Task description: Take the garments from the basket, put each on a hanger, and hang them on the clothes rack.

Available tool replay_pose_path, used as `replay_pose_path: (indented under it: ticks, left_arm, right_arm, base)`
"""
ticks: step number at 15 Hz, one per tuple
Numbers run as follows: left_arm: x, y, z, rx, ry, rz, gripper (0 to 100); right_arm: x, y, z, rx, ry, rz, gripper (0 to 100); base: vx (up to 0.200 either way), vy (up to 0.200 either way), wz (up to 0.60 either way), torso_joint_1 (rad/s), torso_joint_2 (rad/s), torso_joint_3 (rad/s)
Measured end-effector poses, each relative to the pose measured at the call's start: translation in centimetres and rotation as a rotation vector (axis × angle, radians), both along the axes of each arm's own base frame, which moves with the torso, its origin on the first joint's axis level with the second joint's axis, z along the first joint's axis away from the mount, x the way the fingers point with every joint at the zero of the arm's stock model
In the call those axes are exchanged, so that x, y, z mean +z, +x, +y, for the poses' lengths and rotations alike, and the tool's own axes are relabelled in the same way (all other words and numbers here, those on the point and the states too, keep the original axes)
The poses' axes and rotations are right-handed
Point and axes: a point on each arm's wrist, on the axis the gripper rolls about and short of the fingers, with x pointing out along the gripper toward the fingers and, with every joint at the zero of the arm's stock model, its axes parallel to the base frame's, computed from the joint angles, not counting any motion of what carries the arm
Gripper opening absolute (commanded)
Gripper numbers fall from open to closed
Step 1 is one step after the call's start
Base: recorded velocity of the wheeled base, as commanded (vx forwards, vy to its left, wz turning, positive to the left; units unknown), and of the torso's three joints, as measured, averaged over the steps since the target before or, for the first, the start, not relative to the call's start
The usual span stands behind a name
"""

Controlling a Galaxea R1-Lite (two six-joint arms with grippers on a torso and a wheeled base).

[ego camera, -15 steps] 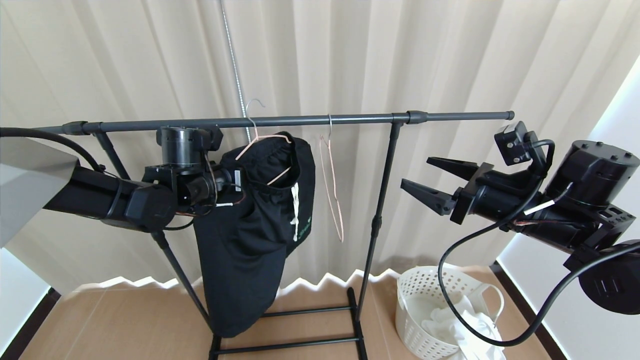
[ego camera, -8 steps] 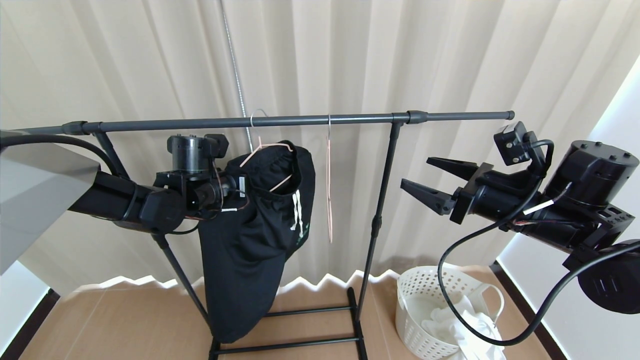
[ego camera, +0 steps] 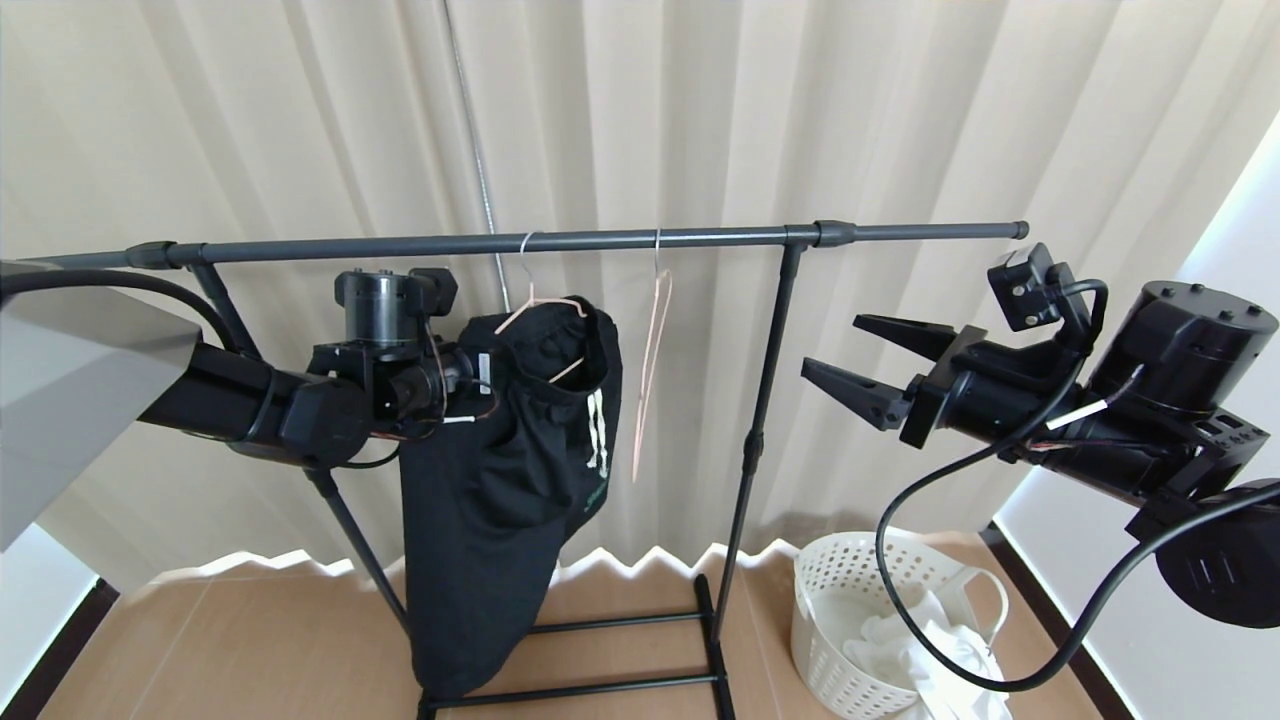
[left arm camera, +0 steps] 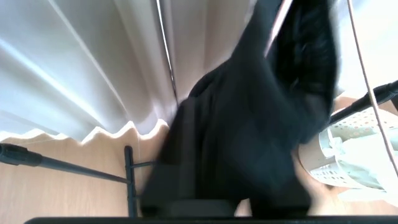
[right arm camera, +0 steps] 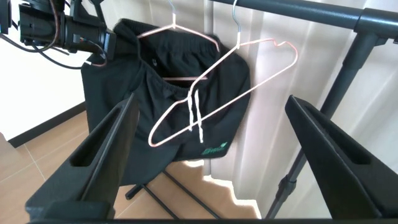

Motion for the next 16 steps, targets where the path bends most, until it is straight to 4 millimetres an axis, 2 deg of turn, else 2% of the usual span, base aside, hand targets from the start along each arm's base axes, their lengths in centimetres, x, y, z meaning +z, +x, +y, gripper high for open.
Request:
replay_pose_path:
  ticks: [5, 10, 16]
  left_arm:
    - [0.7, -1.1, 0.3, 0.004, 0.004, 0.001, 100]
    - [2.6, -4.9, 1.3, -0.012, 0.055, 0.008, 100]
    - [3.1, -8.3, 1.9, -0.048, 0.130, 0.027, 100]
  right_arm:
    - [0.0, -0.1, 0.0, 0.002, 0.000, -0.002, 100]
    - [0.8, -0.8, -0.2, 0.002, 0.007, -0.023, 100]
    - [1.0, -1.1, -0.3, 0.001, 0.008, -0.030, 100]
  base:
    - [0.000, 0.000, 0.00, 0.000, 0.00, 0.000]
    - [0.000, 0.000, 0.00, 0.000, 0.00, 0.000]
    - [0.000, 0.000, 0.00, 0.000, 0.00, 0.000]
